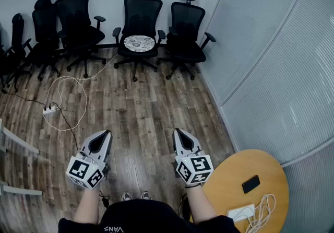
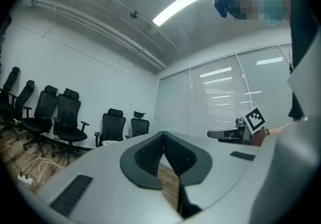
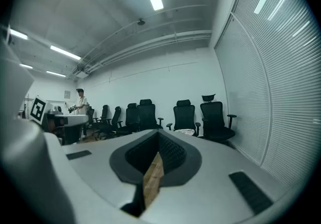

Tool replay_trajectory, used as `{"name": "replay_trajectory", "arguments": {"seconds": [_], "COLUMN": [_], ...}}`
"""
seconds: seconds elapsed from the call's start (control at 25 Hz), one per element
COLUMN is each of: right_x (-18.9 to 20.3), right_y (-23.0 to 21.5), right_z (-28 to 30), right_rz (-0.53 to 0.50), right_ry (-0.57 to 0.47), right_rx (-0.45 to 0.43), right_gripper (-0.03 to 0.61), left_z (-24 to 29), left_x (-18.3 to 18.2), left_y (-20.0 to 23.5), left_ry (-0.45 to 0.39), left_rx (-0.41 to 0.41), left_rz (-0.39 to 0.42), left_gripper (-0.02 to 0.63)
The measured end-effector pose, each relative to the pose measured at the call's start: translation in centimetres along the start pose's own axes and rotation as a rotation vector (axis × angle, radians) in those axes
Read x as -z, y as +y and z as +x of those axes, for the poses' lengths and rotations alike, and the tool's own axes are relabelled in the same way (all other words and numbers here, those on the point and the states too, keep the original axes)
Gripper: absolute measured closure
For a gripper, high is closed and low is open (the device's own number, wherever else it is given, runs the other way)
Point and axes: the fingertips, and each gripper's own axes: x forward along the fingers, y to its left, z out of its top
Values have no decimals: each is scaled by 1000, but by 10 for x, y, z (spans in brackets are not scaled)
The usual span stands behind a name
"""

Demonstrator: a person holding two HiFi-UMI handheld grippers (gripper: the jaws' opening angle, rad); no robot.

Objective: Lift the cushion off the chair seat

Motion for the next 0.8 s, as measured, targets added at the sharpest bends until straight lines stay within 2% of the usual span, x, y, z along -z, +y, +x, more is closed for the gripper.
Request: {"name": "replay_trajectory", "arguments": {"seconds": [0.8], "right_x": [-3], "right_y": [5], "right_z": [9], "right_rz": [23], "right_ry": [-24], "right_rx": [-26], "right_gripper": [561], "left_z": [3], "left_x": [1], "left_y": [4], "left_ry": [7], "left_rx": [3], "left_rz": [8], "left_gripper": [603]}}
